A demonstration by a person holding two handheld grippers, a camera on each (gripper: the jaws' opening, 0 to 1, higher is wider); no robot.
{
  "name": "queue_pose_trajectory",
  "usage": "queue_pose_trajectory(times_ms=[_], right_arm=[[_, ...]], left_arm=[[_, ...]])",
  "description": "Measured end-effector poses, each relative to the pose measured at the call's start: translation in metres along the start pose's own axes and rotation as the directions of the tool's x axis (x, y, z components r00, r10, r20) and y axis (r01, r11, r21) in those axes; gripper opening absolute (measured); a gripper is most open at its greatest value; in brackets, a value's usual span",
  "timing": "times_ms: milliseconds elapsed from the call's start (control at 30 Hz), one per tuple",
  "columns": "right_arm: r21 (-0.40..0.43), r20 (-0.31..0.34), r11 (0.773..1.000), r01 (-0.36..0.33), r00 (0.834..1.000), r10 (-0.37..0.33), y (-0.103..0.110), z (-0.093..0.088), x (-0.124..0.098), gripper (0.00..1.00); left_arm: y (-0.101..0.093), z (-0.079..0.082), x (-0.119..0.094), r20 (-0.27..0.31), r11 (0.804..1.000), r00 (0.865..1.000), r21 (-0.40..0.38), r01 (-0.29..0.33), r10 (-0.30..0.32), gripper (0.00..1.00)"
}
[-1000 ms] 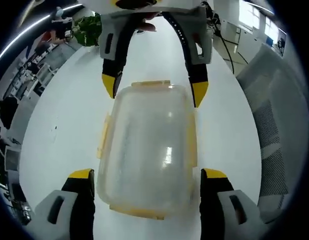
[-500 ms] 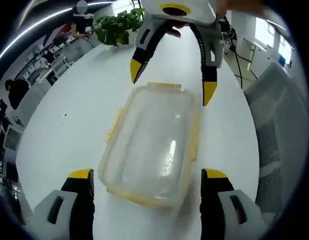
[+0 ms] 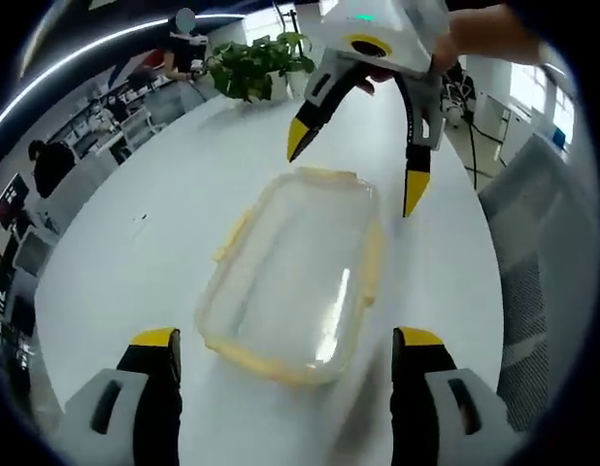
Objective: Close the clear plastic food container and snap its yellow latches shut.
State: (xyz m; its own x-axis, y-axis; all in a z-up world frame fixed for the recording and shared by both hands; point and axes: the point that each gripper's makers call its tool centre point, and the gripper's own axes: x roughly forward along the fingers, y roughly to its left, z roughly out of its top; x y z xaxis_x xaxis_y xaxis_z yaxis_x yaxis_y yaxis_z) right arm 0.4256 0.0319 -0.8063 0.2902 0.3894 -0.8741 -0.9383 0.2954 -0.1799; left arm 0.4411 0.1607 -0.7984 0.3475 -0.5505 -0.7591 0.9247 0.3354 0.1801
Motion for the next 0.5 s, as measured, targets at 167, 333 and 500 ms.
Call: queue_pose_trajectory(times_ms=[167,333,500], right_arm=[[0.052,0.035,0.999,0.009,0.999,-0.011,0.003,0.000,-0.001,0.81],[0.089,0.061,0.996,0.027,0.998,-0.033,0.004,-0.001,-0.002,0.81],[0.116,0.097,0.991,0.063,0.992,-0.075,0.000,0.002,-0.008,0.81]], left_arm=[[0.002,0.003,-0.003,0.040,0.999,0.999,-0.031,-0.018,0.019,0.92],[0.002,0.007,-0.007,0.079,0.998,0.996,-0.061,-0.031,0.036,0.93],[0.003,0.009,-0.012,0.106,0.997,0.993,-0.067,-0.044,0.051,0.93]])
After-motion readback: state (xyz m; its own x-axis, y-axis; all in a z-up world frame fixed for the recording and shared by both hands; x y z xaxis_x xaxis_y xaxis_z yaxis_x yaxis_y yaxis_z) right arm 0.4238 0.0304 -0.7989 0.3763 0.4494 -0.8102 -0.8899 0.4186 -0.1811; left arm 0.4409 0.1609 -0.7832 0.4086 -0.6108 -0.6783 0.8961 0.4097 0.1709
